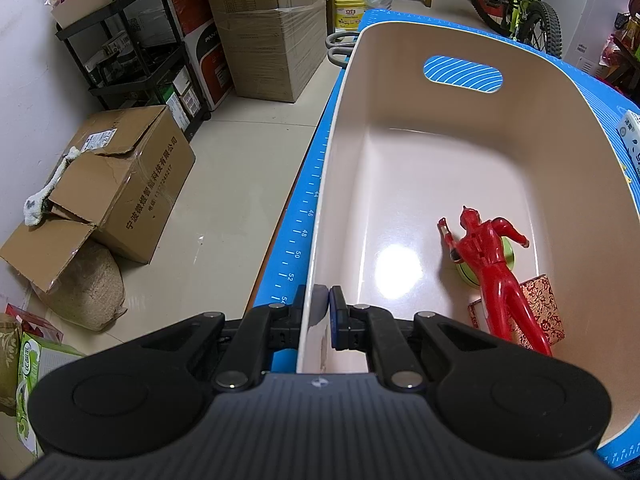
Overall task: Organize rigid objects
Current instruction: 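Move the right gripper back toward the yellow toy, then grasp the green-handled tool with the right gripper, then carry the green-handled tool into the basket and open the right gripper, then move the right gripper back and grasp the white pill bottle, then carry the white pill bottle into the basket and open the right gripper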
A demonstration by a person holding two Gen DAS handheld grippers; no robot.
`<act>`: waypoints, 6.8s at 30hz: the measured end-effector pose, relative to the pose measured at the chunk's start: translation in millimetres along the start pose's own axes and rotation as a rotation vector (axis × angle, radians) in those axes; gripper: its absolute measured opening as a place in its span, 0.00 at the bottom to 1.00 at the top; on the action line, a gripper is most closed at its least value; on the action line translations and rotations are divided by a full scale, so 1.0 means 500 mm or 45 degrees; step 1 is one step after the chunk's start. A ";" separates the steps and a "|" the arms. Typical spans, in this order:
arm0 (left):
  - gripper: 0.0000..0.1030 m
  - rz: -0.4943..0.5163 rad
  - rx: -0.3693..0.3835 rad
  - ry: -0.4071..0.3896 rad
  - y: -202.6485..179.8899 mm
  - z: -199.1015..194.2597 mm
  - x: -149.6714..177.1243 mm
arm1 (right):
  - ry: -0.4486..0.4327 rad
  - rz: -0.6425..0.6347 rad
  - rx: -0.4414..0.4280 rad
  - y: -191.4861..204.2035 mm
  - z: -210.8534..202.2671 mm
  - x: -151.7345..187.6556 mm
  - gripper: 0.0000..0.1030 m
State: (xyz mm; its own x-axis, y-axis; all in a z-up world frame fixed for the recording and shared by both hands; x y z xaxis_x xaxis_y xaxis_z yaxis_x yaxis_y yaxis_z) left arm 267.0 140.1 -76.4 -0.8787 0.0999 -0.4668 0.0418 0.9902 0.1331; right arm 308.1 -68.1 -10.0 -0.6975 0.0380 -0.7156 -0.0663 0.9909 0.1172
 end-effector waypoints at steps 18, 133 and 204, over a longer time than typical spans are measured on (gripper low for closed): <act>0.12 -0.003 -0.004 0.000 0.009 -0.003 0.001 | 0.139 0.099 0.253 -0.251 0.046 0.095 0.72; 0.13 0.026 -0.048 -0.002 -0.007 -0.003 0.002 | 0.290 -0.232 -0.167 0.207 0.146 0.098 0.37; 0.14 0.021 -0.059 0.000 -0.008 -0.005 0.000 | 0.235 0.079 0.115 -0.173 0.119 0.121 0.43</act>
State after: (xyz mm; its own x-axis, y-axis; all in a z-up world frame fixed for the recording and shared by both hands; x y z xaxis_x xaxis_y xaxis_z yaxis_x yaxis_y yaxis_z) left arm 265.8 135.6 -74.6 -0.8780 0.1164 -0.4644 0.0344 0.9828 0.1814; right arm 313.9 -144.1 -104.4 -0.8178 0.0829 -0.5695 0.0392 0.9953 0.0885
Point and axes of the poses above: each gripper's, at about its wrist camera, not at the fingertips, and z roughly the way its jaws point, y to its left, x to its underside, the point moved 4 cm from there along z, roughly the way its jaws point, and after that the axes turned 3 degrees about -x, right-handed, at the moved point
